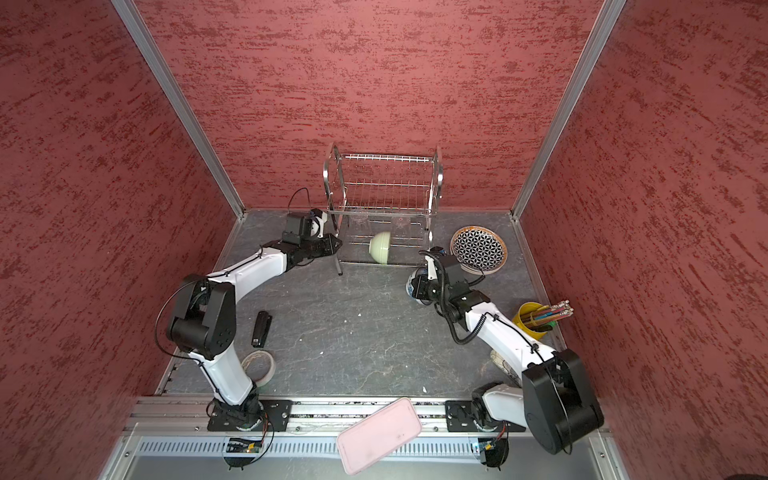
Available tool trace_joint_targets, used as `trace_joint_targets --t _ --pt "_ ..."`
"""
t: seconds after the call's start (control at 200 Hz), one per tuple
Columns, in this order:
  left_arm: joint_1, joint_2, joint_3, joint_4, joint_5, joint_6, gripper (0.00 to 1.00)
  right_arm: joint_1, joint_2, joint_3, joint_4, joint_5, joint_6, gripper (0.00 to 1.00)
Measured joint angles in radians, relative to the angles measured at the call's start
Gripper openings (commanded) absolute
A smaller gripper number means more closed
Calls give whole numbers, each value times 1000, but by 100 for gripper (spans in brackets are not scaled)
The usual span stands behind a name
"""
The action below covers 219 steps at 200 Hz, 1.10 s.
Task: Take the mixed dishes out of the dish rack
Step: 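Lower the blue-and-white bowl onto the table beside the plate stack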
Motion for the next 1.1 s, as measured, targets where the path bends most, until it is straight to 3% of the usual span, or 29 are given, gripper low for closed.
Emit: trace_joint_targets --t 0.556,1.097 --pt "2 0 0 0 4 0 26 19 80 58 -224 279 -41 0" --pt "3 0 0 0 10 0 26 21 198 133 -231 371 -66 0"
